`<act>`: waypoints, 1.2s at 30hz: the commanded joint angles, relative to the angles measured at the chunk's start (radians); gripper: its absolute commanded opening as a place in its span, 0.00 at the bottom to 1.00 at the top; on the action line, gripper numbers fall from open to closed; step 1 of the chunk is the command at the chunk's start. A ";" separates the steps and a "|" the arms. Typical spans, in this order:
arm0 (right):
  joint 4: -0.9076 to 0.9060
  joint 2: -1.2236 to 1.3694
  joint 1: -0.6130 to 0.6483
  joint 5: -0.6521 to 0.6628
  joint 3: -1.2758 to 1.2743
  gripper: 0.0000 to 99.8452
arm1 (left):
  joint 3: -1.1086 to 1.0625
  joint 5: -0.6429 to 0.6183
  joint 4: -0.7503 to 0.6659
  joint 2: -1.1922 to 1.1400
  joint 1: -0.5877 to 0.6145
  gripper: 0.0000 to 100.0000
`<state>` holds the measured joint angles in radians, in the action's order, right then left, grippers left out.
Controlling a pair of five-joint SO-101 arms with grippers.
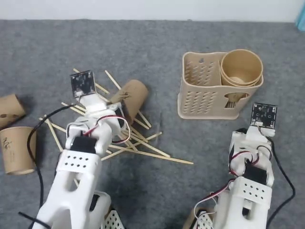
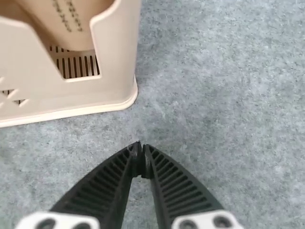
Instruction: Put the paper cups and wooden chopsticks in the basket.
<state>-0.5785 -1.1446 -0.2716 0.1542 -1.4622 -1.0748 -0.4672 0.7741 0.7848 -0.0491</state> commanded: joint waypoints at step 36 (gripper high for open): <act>-0.018 -0.027 0.007 0.020 0.012 0.02 | 0.265 -0.152 -0.269 -0.476 -0.021 0.02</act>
<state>-0.5938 -1.1446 -0.2716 0.1542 -1.4622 -0.8539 -0.6329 0.5071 0.2662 -0.0736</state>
